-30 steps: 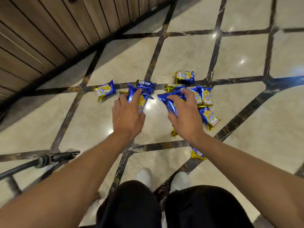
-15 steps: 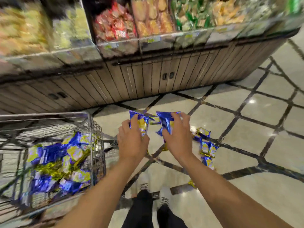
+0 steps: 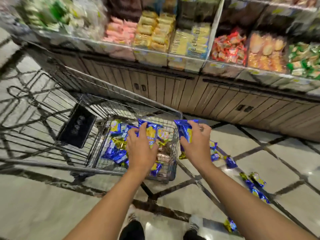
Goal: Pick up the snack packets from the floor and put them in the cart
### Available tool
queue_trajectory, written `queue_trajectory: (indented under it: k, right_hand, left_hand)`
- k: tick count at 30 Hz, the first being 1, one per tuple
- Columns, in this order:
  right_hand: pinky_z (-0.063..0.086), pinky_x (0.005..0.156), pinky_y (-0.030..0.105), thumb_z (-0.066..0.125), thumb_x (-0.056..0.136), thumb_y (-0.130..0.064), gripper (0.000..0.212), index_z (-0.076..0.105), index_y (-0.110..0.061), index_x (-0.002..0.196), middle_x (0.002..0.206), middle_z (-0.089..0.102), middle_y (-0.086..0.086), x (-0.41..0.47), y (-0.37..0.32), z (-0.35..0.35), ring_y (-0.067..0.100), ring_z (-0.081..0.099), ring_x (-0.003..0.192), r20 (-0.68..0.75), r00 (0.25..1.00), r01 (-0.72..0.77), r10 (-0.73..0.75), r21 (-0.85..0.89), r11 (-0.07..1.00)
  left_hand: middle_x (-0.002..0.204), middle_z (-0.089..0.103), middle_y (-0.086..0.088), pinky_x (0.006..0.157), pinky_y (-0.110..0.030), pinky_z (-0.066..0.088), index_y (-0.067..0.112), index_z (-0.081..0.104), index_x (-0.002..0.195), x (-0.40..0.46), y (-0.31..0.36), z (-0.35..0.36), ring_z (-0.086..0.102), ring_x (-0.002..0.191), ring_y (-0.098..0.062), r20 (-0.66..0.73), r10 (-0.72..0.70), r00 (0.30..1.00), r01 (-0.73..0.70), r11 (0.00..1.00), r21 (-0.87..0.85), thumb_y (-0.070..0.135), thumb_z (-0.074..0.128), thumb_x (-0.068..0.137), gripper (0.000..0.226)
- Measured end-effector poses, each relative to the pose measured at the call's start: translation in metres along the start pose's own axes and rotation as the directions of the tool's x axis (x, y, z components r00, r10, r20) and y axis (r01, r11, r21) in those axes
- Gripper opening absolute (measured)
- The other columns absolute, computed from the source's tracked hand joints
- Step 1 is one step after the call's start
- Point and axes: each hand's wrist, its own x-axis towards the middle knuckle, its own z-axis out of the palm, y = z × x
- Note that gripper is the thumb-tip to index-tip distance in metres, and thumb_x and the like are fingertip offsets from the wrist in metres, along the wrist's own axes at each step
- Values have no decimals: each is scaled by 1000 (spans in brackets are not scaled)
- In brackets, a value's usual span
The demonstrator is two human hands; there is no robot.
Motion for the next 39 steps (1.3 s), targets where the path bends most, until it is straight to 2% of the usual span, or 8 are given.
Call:
queue_trajectory:
  k: [5,9,14,20,26,30,34,39]
  right_hand:
    - [24,94,17,70,79,-20,63,48,-20,138,130,37,12,-6,-67,77,23,36,122,78,996,38,-34,-49,998]
    - [21,94,14,71,79,-17,63,49,-18,137,131,37,12,-9,-103,117,22,38,120,148,988,41,-35,-41,998]
    - [35,97,26,72,79,-20,61,49,-20,136,128,36,8,13,-126,183,23,43,117,216,975,55,-42,-50,997]
    - [45,93,37,73,80,-20,62,46,-25,136,135,32,5,48,-107,273,25,40,121,333,942,10,31,-120,993]
    - [48,79,37,79,76,-26,61,47,-22,128,125,35,10,66,-52,331,31,43,114,311,920,-164,240,-252,954]
    - [48,88,39,78,78,-29,62,43,-22,129,133,32,14,64,-24,369,35,39,123,280,894,-253,350,-329,910]
    - [49,89,40,80,71,-20,67,44,-16,127,128,36,17,60,-9,396,36,44,114,244,907,-237,342,-376,896]
    - [51,82,44,79,74,-28,68,36,-20,127,127,36,15,62,-8,407,35,39,118,270,884,-228,382,-464,856]
  left_hand:
    - [131,39,-12,99,-43,35,23,33,145,41,-92,-60,42,118,-33,-24,-60,998,61,998,32,29,73,79,78]
    - [129,40,-12,97,-42,37,24,35,142,66,-133,-92,44,116,-33,-43,-130,991,133,989,72,29,71,80,72]
    - [133,38,-11,97,-42,39,21,30,144,111,-179,-97,42,117,-32,-6,-196,981,196,976,92,30,74,79,79]
    - [134,36,-11,97,-42,41,19,28,143,161,-240,-62,41,115,-32,73,-311,948,300,944,134,25,74,75,82]
    - [130,38,-12,99,-47,41,19,30,136,200,-286,10,40,120,-33,233,-339,911,295,934,203,31,77,73,79]
    - [130,42,-15,100,-44,40,17,34,137,215,-313,64,42,121,-34,315,-354,881,301,931,204,27,84,63,90]
    - [127,43,-17,95,-43,45,11,35,139,217,-331,101,49,111,-35,368,-407,836,337,910,242,23,79,65,87]
    - [129,36,-19,99,-42,42,12,30,140,213,-339,118,46,115,-38,458,-455,763,412,889,197,22,79,73,85]
